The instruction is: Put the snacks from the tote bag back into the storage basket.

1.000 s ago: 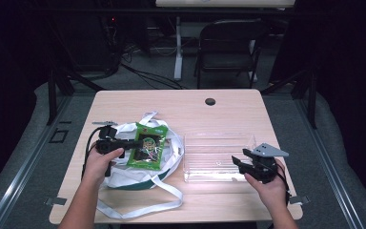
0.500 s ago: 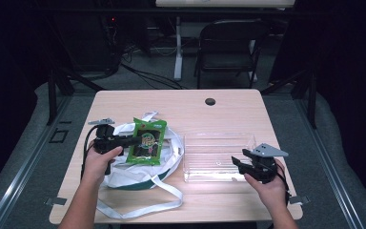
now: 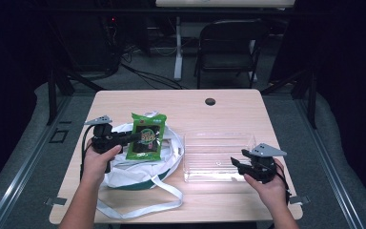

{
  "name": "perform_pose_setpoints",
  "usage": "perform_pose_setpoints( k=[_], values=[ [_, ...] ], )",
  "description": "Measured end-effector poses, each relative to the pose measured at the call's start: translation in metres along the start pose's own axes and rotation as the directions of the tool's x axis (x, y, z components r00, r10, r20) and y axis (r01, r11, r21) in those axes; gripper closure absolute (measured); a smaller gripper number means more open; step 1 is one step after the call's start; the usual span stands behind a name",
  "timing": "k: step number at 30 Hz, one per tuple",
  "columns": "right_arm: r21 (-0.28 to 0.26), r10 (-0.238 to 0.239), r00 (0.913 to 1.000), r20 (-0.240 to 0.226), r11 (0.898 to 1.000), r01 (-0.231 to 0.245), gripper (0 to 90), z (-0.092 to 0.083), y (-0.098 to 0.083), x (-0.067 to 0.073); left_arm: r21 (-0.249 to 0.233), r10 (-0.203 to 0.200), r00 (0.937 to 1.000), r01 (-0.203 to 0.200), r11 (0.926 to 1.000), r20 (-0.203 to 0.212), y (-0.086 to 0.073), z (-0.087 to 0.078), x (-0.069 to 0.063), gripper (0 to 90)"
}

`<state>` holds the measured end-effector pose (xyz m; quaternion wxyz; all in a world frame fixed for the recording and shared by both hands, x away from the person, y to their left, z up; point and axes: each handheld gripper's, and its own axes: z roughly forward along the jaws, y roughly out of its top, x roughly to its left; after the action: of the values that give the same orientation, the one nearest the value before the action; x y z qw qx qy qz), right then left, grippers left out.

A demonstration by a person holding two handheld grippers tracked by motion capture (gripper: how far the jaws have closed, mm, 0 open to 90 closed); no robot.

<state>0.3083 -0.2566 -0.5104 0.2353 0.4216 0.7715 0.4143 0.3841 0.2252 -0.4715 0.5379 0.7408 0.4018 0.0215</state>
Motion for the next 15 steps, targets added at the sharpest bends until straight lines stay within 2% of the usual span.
perform_pose_setpoints(
  k=[2, 6, 11, 12, 15],
  values=[
    [-0.013, -0.010, 0.9999, -0.002, 1.000, 0.010, 44.9, 0.000, 0.001, 0.001, -0.009, 0.006, 1.0000, -0.006, 0.9999, -0.001, 0.001, -0.001, -0.002, 72.0],
    [-0.001, -0.026, 0.9996, -0.009, 1.000, 0.026, 45.8, -0.001, 0.002, 0.000, -0.034, 0.030, 0.9995, -0.031, 0.9989, -0.001, 0.004, -0.004, -0.009, 72.0],
    [0.008, -0.022, 0.9985, -0.051, 1.000, 0.022, 49.3, 0.000, 0.005, 0.002, -0.064, 0.048, 0.9988, -0.048, 0.9967, -0.001, 0.006, -0.007, -0.013, 72.0],
    [0.024, -0.036, 0.9976, -0.059, 0.999, 0.037, 50.0, 0.000, 0.007, 0.002, -0.068, 0.053, 0.9986, -0.053, 0.9963, -0.001, 0.006, -0.007, -0.014, 72.0],
    [0.014, -0.052, 0.9964, -0.067, 0.998, 0.053, 51.1, 0.000, 0.013, 0.004, -0.075, 0.060, 0.9982, -0.060, 0.9954, 0.003, 0.007, -0.006, -0.017, 72.0]
  ],
)
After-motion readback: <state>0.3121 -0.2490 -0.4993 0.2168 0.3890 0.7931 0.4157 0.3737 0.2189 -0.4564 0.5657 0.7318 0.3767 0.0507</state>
